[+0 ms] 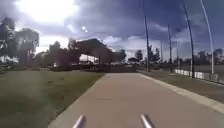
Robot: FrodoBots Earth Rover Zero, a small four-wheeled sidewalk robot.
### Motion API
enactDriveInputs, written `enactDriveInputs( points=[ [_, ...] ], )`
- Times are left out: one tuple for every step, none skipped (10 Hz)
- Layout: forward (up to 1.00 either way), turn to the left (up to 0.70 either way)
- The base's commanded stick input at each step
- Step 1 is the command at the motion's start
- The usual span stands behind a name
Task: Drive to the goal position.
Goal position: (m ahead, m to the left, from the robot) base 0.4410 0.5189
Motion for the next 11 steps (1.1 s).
enactDriveInputs(
  points=[
    [1.00, 0.00],
    [1.00, 0.00],
    [1.00, 0.00],
    [1.00, 0.00],
    [1.00, 0.00],
    [1.00, 0.00],
    [1.00, 0.00],
    [1.00, 0.00],
    [1.00, 0.00],
    [1.00, 0.00],
    [1.00, 0.00]
  ],
)
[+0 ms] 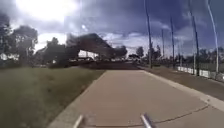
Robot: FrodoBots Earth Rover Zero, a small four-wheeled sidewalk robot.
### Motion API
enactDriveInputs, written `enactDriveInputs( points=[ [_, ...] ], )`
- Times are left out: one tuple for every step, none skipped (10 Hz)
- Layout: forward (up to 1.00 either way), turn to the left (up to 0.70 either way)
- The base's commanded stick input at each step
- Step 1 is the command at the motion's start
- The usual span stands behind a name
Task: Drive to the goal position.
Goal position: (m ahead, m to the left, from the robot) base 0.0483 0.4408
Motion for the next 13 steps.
enactDriveInputs(
  points=[
    [1.00, 0.00],
    [1.00, 0.00],
    [1.00, 0.00],
    [1.00, 0.00],
    [1.00, 0.00],
    [1.00, 0.00],
    [1.00, 0.00],
    [1.00, 0.00],
    [1.00, 0.00],
    [1.00, 0.00],
    [1.00, 0.00],
    [1.00, 0.00],
    [1.00, 0.00]
  ],
)
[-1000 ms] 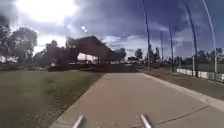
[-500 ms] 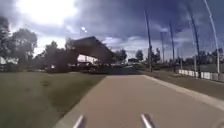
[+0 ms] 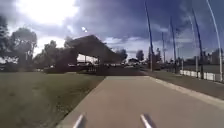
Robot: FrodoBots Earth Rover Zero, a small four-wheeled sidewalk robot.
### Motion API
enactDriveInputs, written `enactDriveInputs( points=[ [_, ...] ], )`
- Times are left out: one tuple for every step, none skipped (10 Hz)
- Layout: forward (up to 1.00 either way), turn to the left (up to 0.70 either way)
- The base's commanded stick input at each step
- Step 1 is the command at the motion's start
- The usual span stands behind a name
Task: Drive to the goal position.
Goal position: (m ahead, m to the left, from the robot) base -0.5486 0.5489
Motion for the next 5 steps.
enactDriveInputs(
  points=[
    [1.00, 0.00],
    [1.00, 0.00],
    [1.00, 0.00],
    [1.00, -0.02],
    [1.00, -0.07]
  ],
)
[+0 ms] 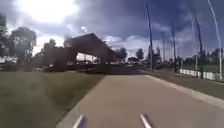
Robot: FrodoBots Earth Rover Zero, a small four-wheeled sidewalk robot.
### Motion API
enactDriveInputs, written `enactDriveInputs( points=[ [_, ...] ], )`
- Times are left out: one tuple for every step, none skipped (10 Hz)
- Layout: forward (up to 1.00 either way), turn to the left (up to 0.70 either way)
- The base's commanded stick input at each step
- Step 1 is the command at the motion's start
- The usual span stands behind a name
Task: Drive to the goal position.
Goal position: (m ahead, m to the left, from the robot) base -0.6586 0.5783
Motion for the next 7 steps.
enactDriveInputs(
  points=[
    [1.00, -0.12],
    [1.00, -0.17],
    [1.00, -0.22],
    [1.00, -0.27],
    [1.00, -0.32],
    [1.00, -0.37],
    [1.00, -0.37]
  ],
)
